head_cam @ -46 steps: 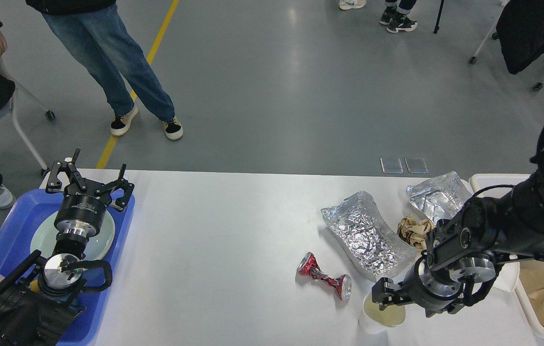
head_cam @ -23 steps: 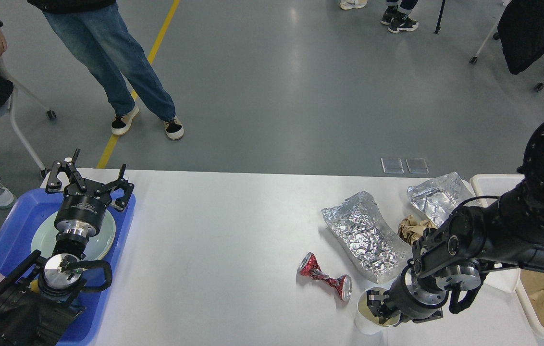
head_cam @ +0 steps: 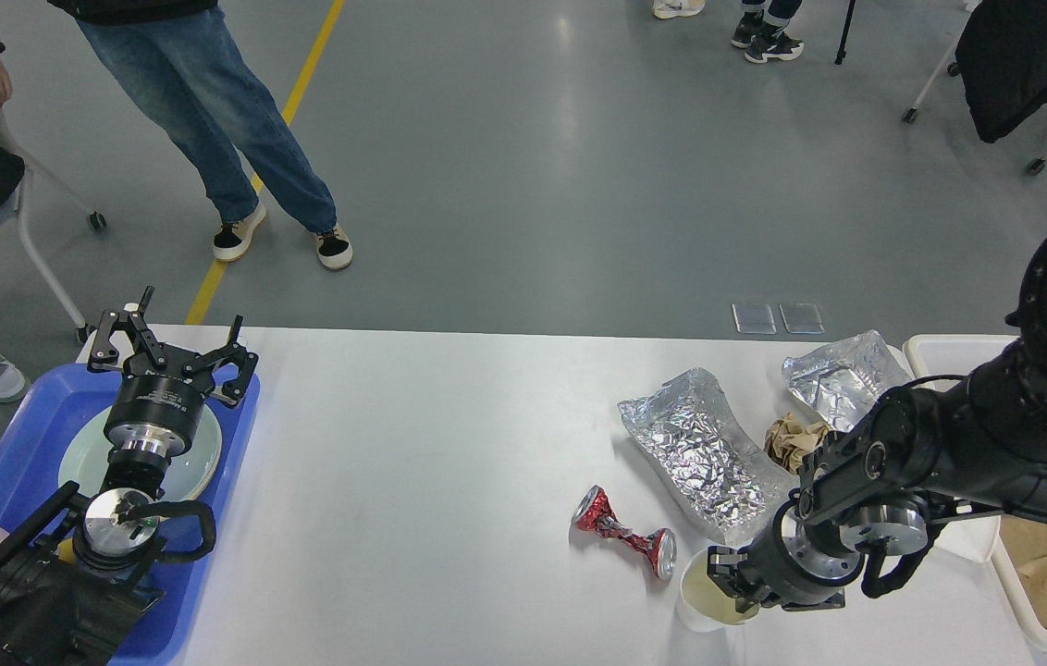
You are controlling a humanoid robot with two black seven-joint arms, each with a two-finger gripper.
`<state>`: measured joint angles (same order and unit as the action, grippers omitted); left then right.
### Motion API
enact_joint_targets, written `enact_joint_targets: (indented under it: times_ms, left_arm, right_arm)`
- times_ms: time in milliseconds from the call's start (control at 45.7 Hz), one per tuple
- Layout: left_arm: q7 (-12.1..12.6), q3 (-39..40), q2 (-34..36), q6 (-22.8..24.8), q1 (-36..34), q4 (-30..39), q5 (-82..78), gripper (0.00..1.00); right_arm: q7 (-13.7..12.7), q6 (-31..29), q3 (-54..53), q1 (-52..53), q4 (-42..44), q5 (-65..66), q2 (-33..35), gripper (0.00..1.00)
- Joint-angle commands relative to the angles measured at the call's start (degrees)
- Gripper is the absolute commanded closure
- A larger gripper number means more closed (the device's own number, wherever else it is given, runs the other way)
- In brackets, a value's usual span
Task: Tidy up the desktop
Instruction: 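Lower the right gripper and close it on the paper cup rim, then lift the paper cup and drop it into the white bin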
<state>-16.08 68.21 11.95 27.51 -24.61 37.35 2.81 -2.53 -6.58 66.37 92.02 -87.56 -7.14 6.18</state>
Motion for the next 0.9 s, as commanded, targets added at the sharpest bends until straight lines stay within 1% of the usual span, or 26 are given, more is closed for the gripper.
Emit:
enact_joint_targets:
  times_ms: [0, 88, 109, 197, 328, 613, 701, 876]
  left_arm:
    - [0.0, 0.0, 0.0, 0.0, 0.0, 0.0, 0.0, 0.04]
    - [0.0, 0.0, 0.0, 0.0, 0.0, 0.0, 0.0, 0.04]
    - [0.0, 0.0, -0.09, 0.0, 0.0, 0.0, 0.0, 0.04]
    - [0.0, 0.0, 0.0, 0.0, 0.0, 0.0, 0.0, 0.04]
    - [0.0, 0.0, 0.0, 0.0, 0.0, 0.0, 0.0, 0.04]
    - [0.0, 0.0, 0.0, 0.0, 0.0, 0.0, 0.0, 0.04]
    - [0.0, 0.0, 0.0, 0.0, 0.0, 0.0, 0.0, 0.04]
    - [0.0, 0.0, 0.0, 0.0, 0.0, 0.0, 0.0, 0.04]
  right_arm:
    - [0.33, -5.8, 0.16, 4.74, -2.18, -0.07, 2.51, 1.0]
    - [0.33, -12.3, 0.25, 9.31, -3.85, -0.07, 4.8, 1.0]
    - [0.33, -15.71, 0.51, 11.76, -4.11, -0.07, 5.85, 1.0]
    - [0.33, -22.67, 1.04, 16.87, -4.64, -0.33, 8.58, 1.0]
    - [0.24, -29.97, 3.5, 26.88, -6.48, -0.33, 11.13, 1.0]
    - [0.15, -38.85, 12.73, 47.72, -8.68, -0.33, 11.75, 1.0]
    - [0.07, -40.79, 13.7, 50.1, -8.86, -0.33, 11.75, 1.0]
    - [-0.02, -40.0, 15.63, 50.1, -8.77, -0.33, 11.66, 1.0]
